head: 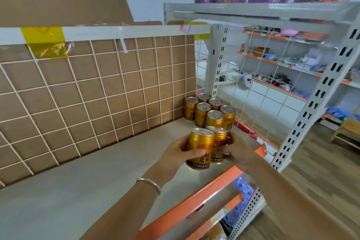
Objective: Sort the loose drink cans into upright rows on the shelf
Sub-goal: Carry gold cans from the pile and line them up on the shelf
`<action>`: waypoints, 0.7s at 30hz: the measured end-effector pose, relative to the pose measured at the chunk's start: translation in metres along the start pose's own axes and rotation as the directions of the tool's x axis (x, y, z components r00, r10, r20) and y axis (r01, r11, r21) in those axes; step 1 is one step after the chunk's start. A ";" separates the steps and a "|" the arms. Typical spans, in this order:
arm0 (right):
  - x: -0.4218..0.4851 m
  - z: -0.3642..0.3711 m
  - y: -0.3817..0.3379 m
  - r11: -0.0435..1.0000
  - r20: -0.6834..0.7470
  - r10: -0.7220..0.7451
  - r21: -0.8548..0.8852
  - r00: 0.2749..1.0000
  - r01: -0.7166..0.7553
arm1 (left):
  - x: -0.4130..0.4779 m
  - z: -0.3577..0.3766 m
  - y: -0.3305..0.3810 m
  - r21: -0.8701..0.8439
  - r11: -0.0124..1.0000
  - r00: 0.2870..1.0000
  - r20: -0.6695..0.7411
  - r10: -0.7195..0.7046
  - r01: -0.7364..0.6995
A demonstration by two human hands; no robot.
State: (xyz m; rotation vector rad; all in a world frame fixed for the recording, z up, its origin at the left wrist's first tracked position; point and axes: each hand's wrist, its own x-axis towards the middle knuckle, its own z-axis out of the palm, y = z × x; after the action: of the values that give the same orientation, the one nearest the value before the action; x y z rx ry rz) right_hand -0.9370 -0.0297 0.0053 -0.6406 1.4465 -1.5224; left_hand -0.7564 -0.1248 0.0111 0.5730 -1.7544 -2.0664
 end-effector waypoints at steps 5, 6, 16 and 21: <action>0.027 -0.044 -0.023 0.995 -0.014 -0.099 -0.033 0.995 0.099 | 0.050 0.033 -0.015 0.001 0.999 0.996 -0.076 0.037 -0.037; 0.033 -0.052 -0.027 0.992 -0.017 -0.124 -0.034 0.992 0.123 | 0.060 0.040 -0.020 -0.016 0.999 0.994 -0.102 0.044 -0.046; 0.078 -0.109 -0.011 0.995 -0.074 -0.087 -0.058 0.993 0.082 | 0.118 0.087 -0.064 0.046 0.993 0.933 -0.341 0.116 -0.107; 0.077 -0.112 -0.002 0.981 -0.061 -0.098 -0.176 0.993 0.086 | 0.124 0.093 -0.067 0.274 0.959 0.884 -0.426 0.195 -0.080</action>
State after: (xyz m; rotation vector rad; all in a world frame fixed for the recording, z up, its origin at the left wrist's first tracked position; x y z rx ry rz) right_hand -1.0683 -0.0421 -0.0295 -0.7748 1.6340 -1.5134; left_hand -0.9114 -0.1015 -0.0503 0.8900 -1.7180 -1.4718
